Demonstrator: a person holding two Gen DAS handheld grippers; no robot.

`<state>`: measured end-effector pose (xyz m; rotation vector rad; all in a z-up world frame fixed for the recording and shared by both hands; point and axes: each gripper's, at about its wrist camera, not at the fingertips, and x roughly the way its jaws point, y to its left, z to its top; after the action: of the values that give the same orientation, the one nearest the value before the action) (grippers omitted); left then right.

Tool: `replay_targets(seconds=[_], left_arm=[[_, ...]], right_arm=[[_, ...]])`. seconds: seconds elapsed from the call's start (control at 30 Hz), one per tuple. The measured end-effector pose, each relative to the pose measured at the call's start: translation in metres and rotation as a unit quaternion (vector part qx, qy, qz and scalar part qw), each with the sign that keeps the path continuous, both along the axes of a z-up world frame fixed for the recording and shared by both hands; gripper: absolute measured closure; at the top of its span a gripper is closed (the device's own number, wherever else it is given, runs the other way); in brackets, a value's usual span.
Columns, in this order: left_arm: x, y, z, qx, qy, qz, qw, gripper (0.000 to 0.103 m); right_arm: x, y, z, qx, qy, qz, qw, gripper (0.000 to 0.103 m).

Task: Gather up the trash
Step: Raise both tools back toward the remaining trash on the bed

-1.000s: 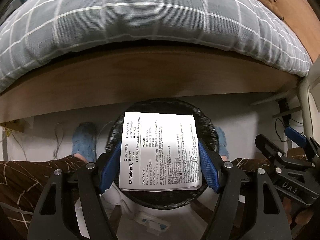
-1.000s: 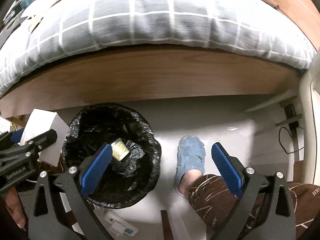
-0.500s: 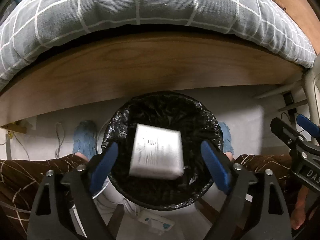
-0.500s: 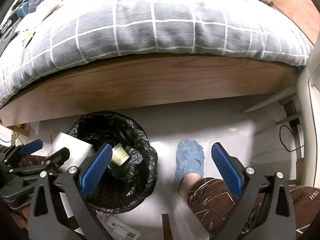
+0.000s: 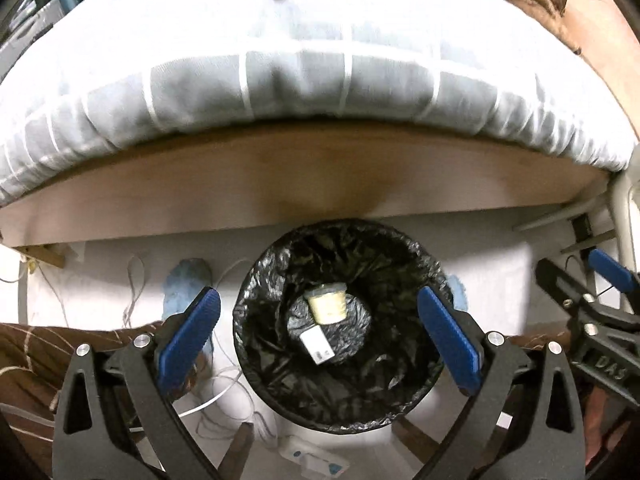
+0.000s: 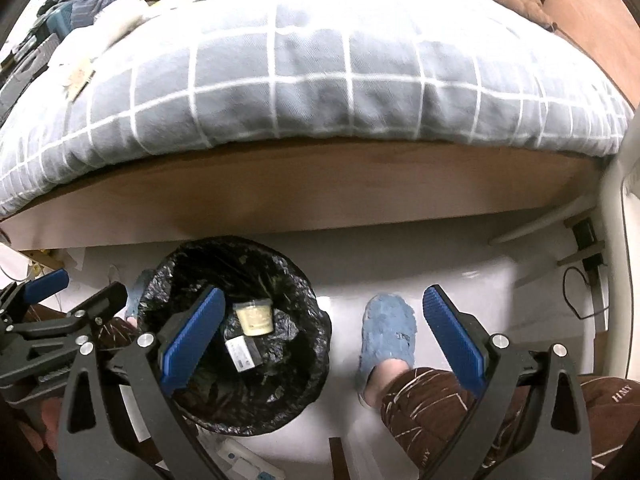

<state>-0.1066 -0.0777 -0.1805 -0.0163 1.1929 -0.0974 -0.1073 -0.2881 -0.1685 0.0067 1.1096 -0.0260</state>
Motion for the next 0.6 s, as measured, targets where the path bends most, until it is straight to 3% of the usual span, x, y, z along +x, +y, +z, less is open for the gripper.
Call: replay_targets(seconds=[0.3,0.6], left_arm=[[-0.010,0.007,0.055,0.010,-0.060,-0.001,0.9981,0.006],[-0.014,0.018,0.096,0.003,-0.091,0.010,0.9958,0.006]], right_arm=[[-0.008,0.011,0.041,0.007,-0.039,0.017,0.999,0.008],[-0.013,0.016,0.085,0.002,-0.078,0.019,0.997,0.008]])
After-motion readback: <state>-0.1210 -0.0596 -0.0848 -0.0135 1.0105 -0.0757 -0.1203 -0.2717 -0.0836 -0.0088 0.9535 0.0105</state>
